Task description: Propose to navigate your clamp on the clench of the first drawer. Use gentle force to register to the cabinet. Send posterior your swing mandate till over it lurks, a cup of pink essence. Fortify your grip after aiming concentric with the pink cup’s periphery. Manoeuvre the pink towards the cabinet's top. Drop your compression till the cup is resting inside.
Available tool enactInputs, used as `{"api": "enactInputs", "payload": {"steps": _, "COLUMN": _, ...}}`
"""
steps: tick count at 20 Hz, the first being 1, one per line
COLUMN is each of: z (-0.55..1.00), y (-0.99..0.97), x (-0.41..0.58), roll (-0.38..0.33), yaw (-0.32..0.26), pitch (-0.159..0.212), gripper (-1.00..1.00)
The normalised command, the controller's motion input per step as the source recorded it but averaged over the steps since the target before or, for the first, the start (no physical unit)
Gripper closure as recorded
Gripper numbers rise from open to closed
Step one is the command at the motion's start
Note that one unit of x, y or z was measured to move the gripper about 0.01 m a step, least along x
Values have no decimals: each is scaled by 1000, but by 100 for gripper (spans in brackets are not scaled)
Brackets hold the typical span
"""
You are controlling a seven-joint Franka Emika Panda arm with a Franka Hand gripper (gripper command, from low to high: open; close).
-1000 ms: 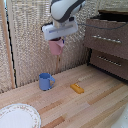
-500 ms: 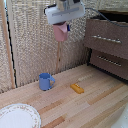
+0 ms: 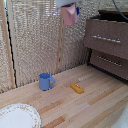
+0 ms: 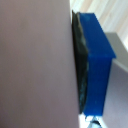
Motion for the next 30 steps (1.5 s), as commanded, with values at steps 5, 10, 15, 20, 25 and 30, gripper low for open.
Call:
{"api": "enactInputs", "payload": {"steps": 5, "z": 853, "y": -872, "x": -12, "roll": 71, "yaw": -72, "pitch": 45, "gripper": 100}}
{"api": "enactInputs", "payload": {"steps": 10, "z": 514, "y": -978, "x": -5, "roll": 117, "yaw": 0, "pitch": -43, "gripper": 100}}
{"api": "enactInputs", "payload": {"steps": 15, "z": 333, "y": -876, "x": -65, "roll": 89, "yaw": -40, "pitch": -68, "gripper": 100}}
{"api": "enactInputs", "payload": {"steps": 20, "z": 137, "y": -603, "x": -118, "roll": 26, "yaw": -187, "pitch": -68, "gripper": 100}}
{"api": "enactInputs", "payload": {"steps": 25, "z": 7, "y": -399, "x": -215, "roll": 0, "yaw": -292, "pitch": -12, "gripper": 100}}
{"api": "enactInputs", "payload": {"steps": 30, "z": 12, "y": -495, "x": -276, "roll": 8, "yaw": -252, "pitch": 3, "gripper": 100}}
